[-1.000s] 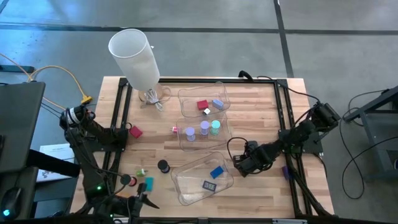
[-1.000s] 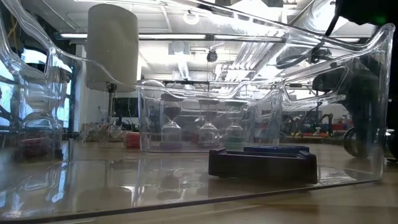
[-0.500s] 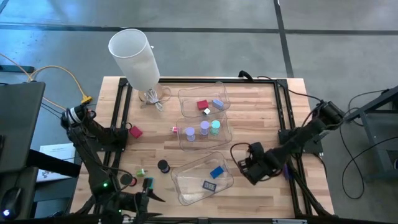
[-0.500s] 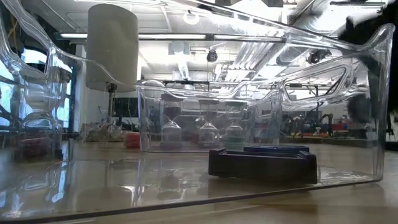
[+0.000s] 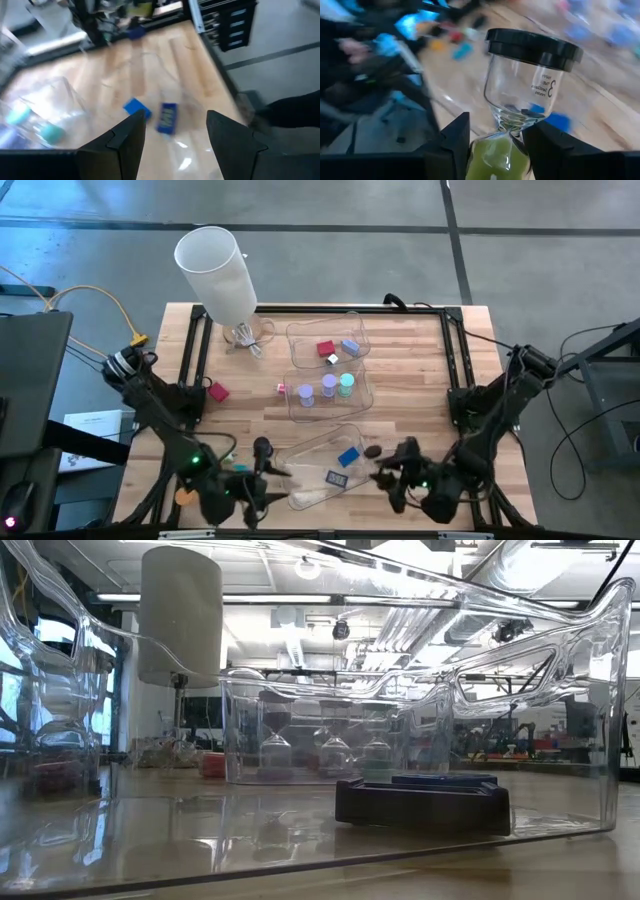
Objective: Pick & Place Office items
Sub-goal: Put the green hourglass into the middle transparent bin
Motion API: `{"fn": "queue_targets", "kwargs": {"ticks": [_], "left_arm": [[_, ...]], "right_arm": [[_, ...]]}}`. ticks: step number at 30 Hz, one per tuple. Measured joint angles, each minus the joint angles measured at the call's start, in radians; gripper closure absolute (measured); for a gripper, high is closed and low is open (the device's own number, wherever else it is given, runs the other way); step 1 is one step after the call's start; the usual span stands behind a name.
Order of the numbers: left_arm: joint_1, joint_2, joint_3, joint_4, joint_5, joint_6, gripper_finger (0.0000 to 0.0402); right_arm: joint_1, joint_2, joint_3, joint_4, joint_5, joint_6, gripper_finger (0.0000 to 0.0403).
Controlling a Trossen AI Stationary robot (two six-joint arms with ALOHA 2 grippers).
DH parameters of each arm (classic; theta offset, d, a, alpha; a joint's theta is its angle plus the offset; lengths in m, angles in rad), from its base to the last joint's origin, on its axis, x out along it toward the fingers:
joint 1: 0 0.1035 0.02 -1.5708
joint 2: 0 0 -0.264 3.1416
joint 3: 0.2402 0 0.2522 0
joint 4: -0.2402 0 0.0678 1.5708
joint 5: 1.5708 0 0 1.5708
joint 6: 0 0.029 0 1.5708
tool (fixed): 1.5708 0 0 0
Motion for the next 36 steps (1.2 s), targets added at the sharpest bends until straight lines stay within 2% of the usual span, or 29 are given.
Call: {"fn": "queue_targets", "kwargs": {"ticks": [3, 6, 11, 15, 19, 23, 31, 34, 36], "left_arm": [[0.05, 0.0, 0.0, 0.034, 0.0, 0.113, 0.02], [0.093, 0.0, 0.0, 0.072, 0.0, 0.14, 0.02], [0.144, 0.0, 0.0, 0.074, 0.007, 0.156, 0.02], [0.183, 0.0, 0.0, 0.095, 0.104, 0.174, 0.02], [0.208, 0.0, 0.0, 0.117, 0.116, 0.186, 0.0196], [0.223, 0.0, 0.0, 0.119, 0.119, 0.194, 0.0169], [0.235, 0.0, 0.0, 0.159, 0.11, 0.228, 0.0085], [0.242, 0.0, 0.0, 0.16, 0.108, 0.263, 0.0072], [0.242, 0.0, 0.0, 0.161, 0.108, 0.345, 0.0071]], "right_arm": [[-0.005, 0.022, 0.0, 0.15, -0.005, -0.193, 0.0258], [-0.016, 0.037, 0.0, 0.234, -0.015, -0.315, 0.0258], [-0.04, 0.041, 0.0, 0.246, -0.048, -0.392, 0.0258], [-0.06, 0.041, 0.0, 0.245, -0.101, -0.444, 0.0258], [-0.083, 0.041, 0.0, 0.246, -0.167, -0.487, 0.0258], [-0.103, 0.041, 0.0, 0.246, -0.217, -0.535, 0.0258], [-0.143, 0.04, 0.0, 0.258, -0.346, -0.624, 0.0258], [-0.161, 0.041, 0.0, 0.278, -0.39, -0.669, 0.0258], [-0.173, 0.041, 0.0, 0.302, -0.434, -0.699, 0.0258]]}}
